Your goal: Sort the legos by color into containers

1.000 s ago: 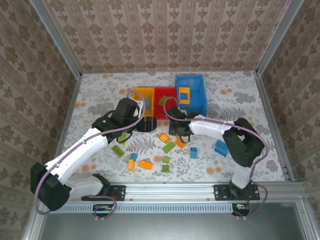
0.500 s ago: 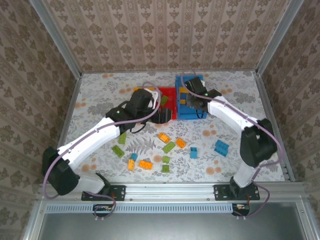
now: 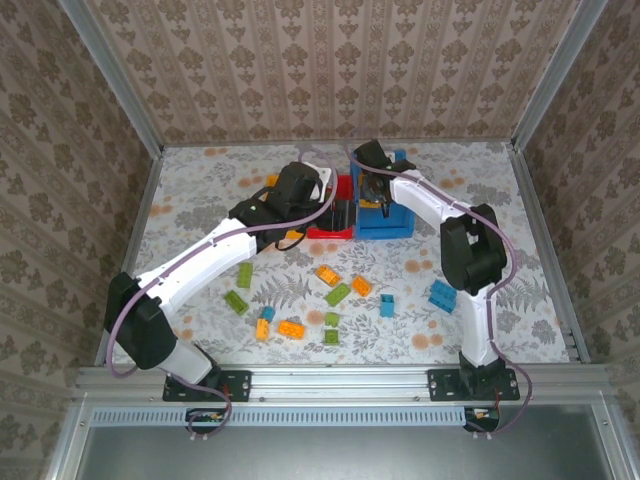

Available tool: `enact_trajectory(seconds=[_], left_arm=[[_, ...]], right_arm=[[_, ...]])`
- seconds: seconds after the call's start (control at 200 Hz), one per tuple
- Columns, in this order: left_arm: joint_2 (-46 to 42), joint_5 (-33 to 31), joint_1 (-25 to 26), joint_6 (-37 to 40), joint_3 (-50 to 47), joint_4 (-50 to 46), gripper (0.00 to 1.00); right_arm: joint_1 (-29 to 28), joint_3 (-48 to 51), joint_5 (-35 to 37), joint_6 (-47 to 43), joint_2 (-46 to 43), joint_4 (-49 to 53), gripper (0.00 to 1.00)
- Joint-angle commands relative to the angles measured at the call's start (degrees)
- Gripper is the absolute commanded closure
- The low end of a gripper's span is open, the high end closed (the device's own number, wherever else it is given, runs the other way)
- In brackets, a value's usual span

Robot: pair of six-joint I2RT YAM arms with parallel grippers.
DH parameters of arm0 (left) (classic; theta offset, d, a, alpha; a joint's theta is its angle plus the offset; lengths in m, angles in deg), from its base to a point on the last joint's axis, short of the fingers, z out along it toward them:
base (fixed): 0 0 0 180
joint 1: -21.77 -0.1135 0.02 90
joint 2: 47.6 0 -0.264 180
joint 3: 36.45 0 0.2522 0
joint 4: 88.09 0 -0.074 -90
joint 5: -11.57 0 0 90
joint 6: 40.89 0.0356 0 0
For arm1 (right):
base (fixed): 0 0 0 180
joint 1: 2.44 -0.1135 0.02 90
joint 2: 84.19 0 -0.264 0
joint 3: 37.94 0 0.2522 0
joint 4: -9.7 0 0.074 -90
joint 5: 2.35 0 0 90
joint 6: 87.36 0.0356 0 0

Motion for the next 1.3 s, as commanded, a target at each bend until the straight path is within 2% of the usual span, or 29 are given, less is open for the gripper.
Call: enact_trajectory(seconds=[0.0, 0.15, 0.275, 0.4, 0.66, 0.83, 0.93, 1.01, 1.065, 1.14, 1.295], left_arm=[[-0.41, 0.59, -0.50, 1.31, 1.30, 0.15, 0.28], [-1.16, 0.97, -1.18, 1.44, 0.69, -0.15, 0.28], [-2.18, 1.03, -1.57, 1.35, -0.41, -0.33, 0.28], [-3.59, 0.44, -2.02, 0.87, -2.05, -1.10, 0.28], [-8.60, -2.63, -3.05, -1.82, -8.33, -3.78, 0.28], [-11.63, -6.36, -5.22, -6.85, -12.35, -12.07, 0.28], [-13.98, -9.64, -7.05, -10.86, -15.41, -19.04, 0.28], [-16.12, -10.30, -9.40, -10.59, -18.43, -21.62, 0.28], [-16.03, -9.13, -12.14, -9.20, -19.80, -23.33, 0.28], [-13.44, -7.76, -16.39, -6.50, -20.38, -26.37, 0.28], [-5.62, -4.86, -22.77, 1.94, -20.90, -25.89, 0.26]], right_arm=[[0.58, -4.33, 4.22, -0.92, 2.80, 3.75, 0.71], [1.37, -6.26, 5.32, -0.75, 4.94, 4.89, 0.68], [1.47, -7.55, 4.03, -1.66, 5.52, 4.86, 0.47], [0.91, -8.13, 2.58, -2.13, 3.75, 4.36, 0.38], [-1.36, -5.87, 3.27, -1.26, -4.05, 4.59, 0.37], [-3.45, 5.27, 2.84, -2.21, -15.71, -0.65, 0.39], [-6.25, 18.87, -5.60, -6.32, -25.96, -12.14, 0.37], [-8.53, 30.29, -23.21, -9.05, -32.74, -22.80, 0.35], [-11.12, 35.85, -32.73, -9.36, -35.47, -27.15, 0.33], [-16.16, 40.09, -37.49, -9.61, -37.39, -29.08, 0.32], [-25.03, 46.10, -40.87, -8.88, -39.07, -36.15, 0.29]])
